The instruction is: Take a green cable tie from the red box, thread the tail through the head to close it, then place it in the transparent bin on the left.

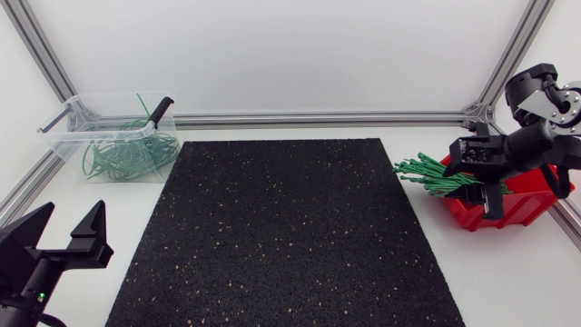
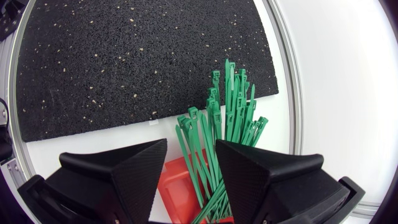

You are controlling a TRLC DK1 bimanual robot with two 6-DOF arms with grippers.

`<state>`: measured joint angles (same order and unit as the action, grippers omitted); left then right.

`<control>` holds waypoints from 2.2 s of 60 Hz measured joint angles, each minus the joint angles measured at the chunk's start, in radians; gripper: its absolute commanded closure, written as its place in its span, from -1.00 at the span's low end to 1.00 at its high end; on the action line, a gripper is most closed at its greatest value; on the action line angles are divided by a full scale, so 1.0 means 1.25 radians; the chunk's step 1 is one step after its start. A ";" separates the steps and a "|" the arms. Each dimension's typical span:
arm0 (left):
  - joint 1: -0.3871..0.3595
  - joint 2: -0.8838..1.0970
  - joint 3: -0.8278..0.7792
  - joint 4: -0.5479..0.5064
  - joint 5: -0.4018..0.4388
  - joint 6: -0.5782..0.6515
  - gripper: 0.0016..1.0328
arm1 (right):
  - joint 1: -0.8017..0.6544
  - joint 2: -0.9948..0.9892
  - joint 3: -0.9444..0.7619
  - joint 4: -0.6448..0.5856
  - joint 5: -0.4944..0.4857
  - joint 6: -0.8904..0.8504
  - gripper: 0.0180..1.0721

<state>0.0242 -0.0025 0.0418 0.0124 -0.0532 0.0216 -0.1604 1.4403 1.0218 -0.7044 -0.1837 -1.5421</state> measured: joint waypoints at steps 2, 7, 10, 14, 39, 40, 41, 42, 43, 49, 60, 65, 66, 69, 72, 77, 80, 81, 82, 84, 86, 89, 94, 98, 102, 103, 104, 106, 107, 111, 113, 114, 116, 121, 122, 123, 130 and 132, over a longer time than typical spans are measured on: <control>0.000 0.000 0.000 0.000 0.000 0.000 -0.92 | 0.000 0.001 -0.002 0.000 0.000 0.000 -0.13; 0.000 0.000 0.000 0.000 0.000 0.000 -0.92 | -0.001 0.007 -0.002 0.002 0.000 -0.003 -0.04; 0.000 0.000 0.000 0.000 0.000 0.000 -0.92 | -0.001 0.017 -0.003 0.004 0.000 -0.003 0.08; 0.000 0.000 0.000 0.000 0.000 0.000 -0.92 | 0.000 0.031 -0.006 0.004 0.000 -0.003 0.16; 0.000 0.000 0.000 0.000 0.000 0.000 -0.92 | 0.002 0.063 -0.009 0.008 0.001 -0.003 0.56; 0.000 0.000 0.000 0.000 0.000 0.000 -0.92 | 0.002 0.066 -0.009 0.008 0.001 -0.003 0.56; 0.000 0.000 0.000 0.000 0.000 0.000 -0.92 | 0.002 0.068 -0.009 0.008 0.001 -0.003 0.56; 0.000 0.000 0.000 0.000 0.000 0.000 -0.92 | 0.002 0.070 -0.009 0.008 0.001 -0.003 0.56; 0.000 0.000 0.000 0.000 0.000 0.000 -0.92 | 0.002 0.072 -0.009 0.008 0.001 -0.003 0.56; 0.000 0.000 0.000 0.000 0.000 0.000 -0.92 | 0.002 0.077 -0.009 0.010 0.001 -0.003 0.64; 0.000 0.000 0.000 0.000 0.000 0.000 -0.92 | 0.002 0.077 -0.007 0.005 0.001 -0.003 0.65; 0.000 0.000 0.000 0.000 0.000 0.000 -0.92 | 0.002 0.077 -0.006 -0.004 0.000 -0.003 0.75; 0.000 0.000 0.000 0.000 0.000 0.000 -0.92 | 0.002 0.077 -0.006 -0.008 0.000 -0.003 0.75; 0.000 0.000 0.000 0.000 0.000 0.000 -0.92 | 0.002 0.077 -0.005 -0.018 0.001 -0.003 0.75; 0.000 0.000 0.000 0.000 0.000 0.000 -0.92 | 0.002 0.077 -0.005 -0.024 0.000 -0.003 0.89; 0.000 0.000 0.000 0.000 0.000 0.000 -0.92 | 0.002 0.077 -0.002 -0.047 0.000 -0.003 0.88; 0.000 0.000 0.000 0.000 0.000 0.000 -0.92 | 0.002 0.077 0.000 -0.051 0.000 -0.003 0.89; 0.000 0.000 0.000 0.000 0.000 0.000 -0.92 | 0.002 0.077 0.001 -0.051 0.000 -0.003 0.89; 0.000 0.000 0.000 0.000 0.000 0.000 -0.92 | 0.002 0.077 0.002 -0.051 -0.002 -0.003 0.89; 0.000 0.000 0.000 0.000 0.000 0.000 -0.92 | 0.002 0.075 0.004 -0.056 -0.004 -0.005 0.89; 0.000 0.000 0.000 0.000 0.000 0.000 -0.92 | 0.001 0.071 0.007 -0.063 -0.009 -0.005 0.89; 0.000 0.000 0.000 0.000 0.000 0.000 -0.92 | -0.001 0.060 0.013 -0.075 -0.019 -0.006 0.88; 0.000 0.000 0.000 0.000 0.000 0.000 -0.92 | -0.005 0.038 0.028 -0.099 -0.028 -0.006 0.89; 0.000 0.000 0.000 0.000 0.000 0.000 -0.92 | -0.010 0.016 0.043 -0.113 -0.041 -0.006 0.89; 0.000 0.000 0.000 0.000 0.000 0.000 -0.92 | -0.015 -0.006 0.061 -0.131 -0.053 -0.006 0.88; 0.000 0.000 0.000 0.000 0.000 0.000 -0.92 | -0.016 -0.013 0.067 -0.137 -0.058 -0.006 0.89; 0.000 0.000 0.000 0.000 0.000 0.000 -0.92 | -0.017 -0.017 0.073 -0.143 -0.062 -0.006 0.89; 0.000 0.000 0.000 0.000 0.000 0.000 -0.92 | -0.020 -0.027 0.086 -0.157 -0.071 -0.006 0.88; 0.000 0.000 0.000 0.000 0.000 0.000 -0.92 | -0.021 -0.030 0.092 -0.162 -0.075 -0.006 0.89; 0.000 0.000 0.000 0.000 0.000 0.000 -0.92 | -0.026 -0.045 0.112 -0.183 -0.094 -0.006 0.89; 0.000 0.000 0.000 0.000 0.000 0.000 -0.92 | -0.029 -0.053 0.121 -0.194 -0.104 -0.006 0.89; 0.000 0.000 0.000 0.000 0.000 0.000 -0.92 | -0.030 -0.058 0.124 -0.196 -0.108 -0.006 0.88; 0.000 0.000 0.000 0.000 0.000 0.000 -0.92 | -0.031 -0.066 0.126 -0.200 -0.111 -0.006 0.89; 0.000 0.000 0.000 0.000 0.000 0.000 -0.92 | -0.029 -0.084 0.122 -0.209 -0.117 -0.006 0.88; 0.000 0.000 0.000 0.000 0.000 0.000 -0.92 | -0.028 -0.087 0.119 -0.209 -0.117 -0.006 0.88; 0.000 0.000 0.000 0.000 0.000 0.000 -0.92 | -0.027 -0.090 0.116 -0.208 -0.117 -0.006 0.88; 0.000 0.000 0.000 0.000 0.000 0.000 -0.92 | -0.011 -0.108 0.063 -0.203 -0.114 -0.012 0.88; 0.000 0.000 0.000 0.000 0.000 0.000 -0.92 | -0.005 -0.111 0.034 -0.185 -0.107 -0.017 0.86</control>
<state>0.0242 -0.0025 0.0418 0.0124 -0.0536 0.0216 -0.1673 1.3010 1.0641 -0.9360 -0.3168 -1.5639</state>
